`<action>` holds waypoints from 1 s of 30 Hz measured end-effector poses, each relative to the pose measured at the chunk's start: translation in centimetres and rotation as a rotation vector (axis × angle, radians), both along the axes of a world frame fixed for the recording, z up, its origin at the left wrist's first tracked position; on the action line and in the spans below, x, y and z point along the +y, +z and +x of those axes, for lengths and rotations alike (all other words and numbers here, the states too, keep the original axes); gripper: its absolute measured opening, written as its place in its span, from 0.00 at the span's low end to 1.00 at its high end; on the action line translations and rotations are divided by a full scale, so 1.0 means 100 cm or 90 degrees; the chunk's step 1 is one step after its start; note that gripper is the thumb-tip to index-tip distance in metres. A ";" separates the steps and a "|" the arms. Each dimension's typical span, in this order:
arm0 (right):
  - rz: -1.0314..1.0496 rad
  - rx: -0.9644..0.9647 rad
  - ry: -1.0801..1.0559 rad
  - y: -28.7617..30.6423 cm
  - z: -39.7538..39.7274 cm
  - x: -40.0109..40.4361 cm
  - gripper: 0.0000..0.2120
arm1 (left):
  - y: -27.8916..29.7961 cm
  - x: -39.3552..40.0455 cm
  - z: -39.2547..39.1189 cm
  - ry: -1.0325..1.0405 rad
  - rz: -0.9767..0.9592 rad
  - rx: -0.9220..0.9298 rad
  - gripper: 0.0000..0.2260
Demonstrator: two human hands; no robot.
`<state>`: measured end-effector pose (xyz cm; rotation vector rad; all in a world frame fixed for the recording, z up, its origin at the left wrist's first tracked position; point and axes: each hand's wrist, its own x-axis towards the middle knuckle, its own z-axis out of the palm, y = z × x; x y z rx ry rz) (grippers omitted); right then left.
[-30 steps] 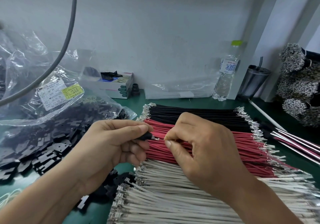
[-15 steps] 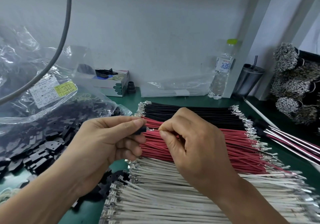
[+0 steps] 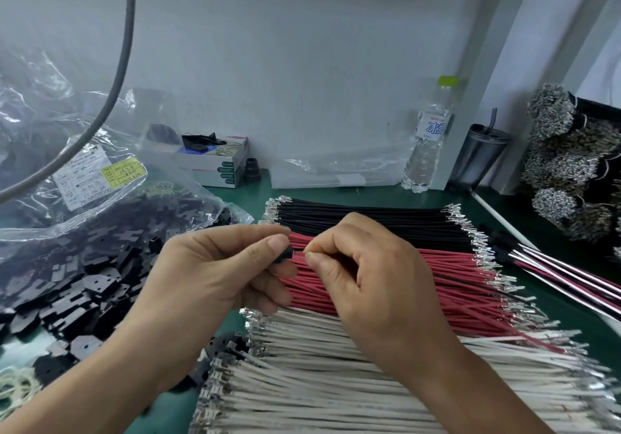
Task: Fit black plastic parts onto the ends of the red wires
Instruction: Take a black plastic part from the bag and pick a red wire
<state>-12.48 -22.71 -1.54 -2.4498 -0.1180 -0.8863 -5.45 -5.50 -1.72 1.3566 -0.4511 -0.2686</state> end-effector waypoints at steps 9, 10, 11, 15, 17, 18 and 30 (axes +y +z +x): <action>0.039 -0.027 0.047 0.006 -0.002 -0.011 0.03 | 0.000 0.006 0.003 0.073 0.177 -0.276 0.08; 0.018 -0.041 0.045 0.006 -0.002 -0.010 0.04 | 0.000 0.006 0.003 0.065 0.168 -0.266 0.08; -0.002 -0.049 0.042 0.006 -0.002 -0.008 0.05 | 0.000 0.005 0.002 0.058 0.164 -0.263 0.07; -0.024 -0.054 0.064 0.004 -0.002 -0.004 0.06 | 0.000 0.007 0.002 0.026 0.164 -0.267 0.05; -0.034 -0.046 0.066 0.007 -0.004 -0.009 0.06 | 0.000 0.007 0.004 0.012 0.153 -0.265 0.05; -0.037 -0.039 0.056 0.009 -0.005 -0.012 0.06 | -0.001 0.006 0.005 0.005 0.145 -0.258 0.05; -0.189 0.265 0.027 0.011 -0.018 0.010 0.12 | -0.008 0.009 0.018 0.073 0.094 -0.233 0.07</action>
